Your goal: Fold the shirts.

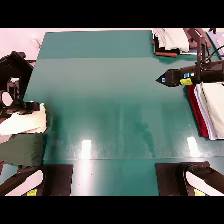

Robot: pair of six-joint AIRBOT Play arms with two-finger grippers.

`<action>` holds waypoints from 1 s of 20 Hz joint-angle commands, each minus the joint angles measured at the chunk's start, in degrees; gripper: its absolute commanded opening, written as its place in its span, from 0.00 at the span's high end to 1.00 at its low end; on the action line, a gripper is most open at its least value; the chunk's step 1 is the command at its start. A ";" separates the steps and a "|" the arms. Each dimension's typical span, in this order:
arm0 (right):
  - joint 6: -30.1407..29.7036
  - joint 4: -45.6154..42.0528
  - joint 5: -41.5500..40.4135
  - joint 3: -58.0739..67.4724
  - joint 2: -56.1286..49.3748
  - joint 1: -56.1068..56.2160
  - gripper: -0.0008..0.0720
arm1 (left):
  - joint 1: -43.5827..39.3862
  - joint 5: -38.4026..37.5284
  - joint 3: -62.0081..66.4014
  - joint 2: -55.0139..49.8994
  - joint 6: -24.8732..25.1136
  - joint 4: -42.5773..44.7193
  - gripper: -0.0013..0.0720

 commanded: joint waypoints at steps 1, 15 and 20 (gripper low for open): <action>0.04 0.28 -0.92 0.26 1.25 0.04 0.97 | -0.66 -5.03 7.37 2.12 -0.63 -0.72 0.95; 0.02 0.98 -2.01 28.22 -1.03 0.04 0.97 | -47.63 -5.62 47.52 2.71 3.87 -0.96 0.95; 0.02 0.94 2.86 37.18 -5.95 -0.02 0.97 | -58.99 -6.88 47.52 -13.90 6.19 -4.98 0.65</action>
